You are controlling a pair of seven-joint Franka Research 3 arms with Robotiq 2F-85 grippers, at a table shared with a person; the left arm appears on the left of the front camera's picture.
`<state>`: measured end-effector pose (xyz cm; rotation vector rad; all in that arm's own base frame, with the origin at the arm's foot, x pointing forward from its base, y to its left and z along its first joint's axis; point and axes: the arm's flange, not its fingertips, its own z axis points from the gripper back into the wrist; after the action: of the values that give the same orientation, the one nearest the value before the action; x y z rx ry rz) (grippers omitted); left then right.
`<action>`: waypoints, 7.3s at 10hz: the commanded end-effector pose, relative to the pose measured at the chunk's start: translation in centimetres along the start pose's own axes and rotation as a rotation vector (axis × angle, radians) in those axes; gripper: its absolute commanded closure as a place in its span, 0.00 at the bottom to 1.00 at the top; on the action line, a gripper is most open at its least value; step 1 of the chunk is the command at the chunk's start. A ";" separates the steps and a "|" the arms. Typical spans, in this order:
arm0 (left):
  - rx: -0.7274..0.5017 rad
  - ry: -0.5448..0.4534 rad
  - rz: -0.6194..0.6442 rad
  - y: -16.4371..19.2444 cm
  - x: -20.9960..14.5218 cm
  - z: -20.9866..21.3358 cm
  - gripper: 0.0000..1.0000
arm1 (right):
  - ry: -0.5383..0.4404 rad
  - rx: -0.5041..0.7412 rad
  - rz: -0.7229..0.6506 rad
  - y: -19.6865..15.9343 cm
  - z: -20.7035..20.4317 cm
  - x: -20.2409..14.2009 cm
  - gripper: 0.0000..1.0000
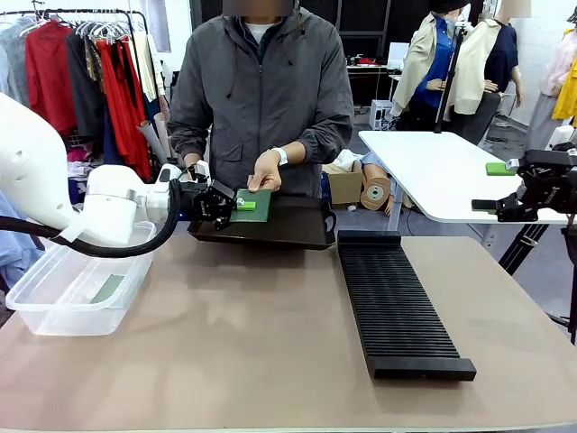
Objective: Sort PCBs into racks and boxes based on the side picked up.
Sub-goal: Pick up the Blank PCB handed by the Human, then if the short side of the Blank PCB is picked up, insert it into the PCB Rack ; if the long side is picked up, place it in the Organizing box.
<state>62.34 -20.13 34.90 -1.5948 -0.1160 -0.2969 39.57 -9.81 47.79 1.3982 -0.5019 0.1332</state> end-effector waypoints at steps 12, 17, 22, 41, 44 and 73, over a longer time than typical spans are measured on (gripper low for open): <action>0.006 -0.004 0.000 0.0 0.0 0.0 1.00 | 0.001 0.008 0.009 0.2 0.0 0.0 0.00; 0.006 -0.004 0.000 0.0 0.0 0.0 1.00 | 0.001 0.008 0.009 0.2 0.0 0.0 0.00; 0.006 -0.004 0.000 0.0 0.0 0.0 1.00 | 0.001 0.008 0.009 0.2 0.0 0.0 0.00; 0.480 0.038 0.204 -12.8 -3.7 11.4 1.00 | 0.001 0.008 0.009 0.2 0.0 0.0 0.00; 0.629 0.048 0.267 -15.2 -3.6 15.7 1.00 | 0.001 0.008 0.009 0.2 0.0 0.0 0.00; 1.110 0.128 0.275 -1.6 -5.5 24.6 0.29 | 0.001 0.008 0.009 0.2 0.0 0.0 0.00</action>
<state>59.60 5.04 33.86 -0.5071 0.0639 -0.0652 39.57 -9.80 47.79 1.3983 -0.5016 0.1334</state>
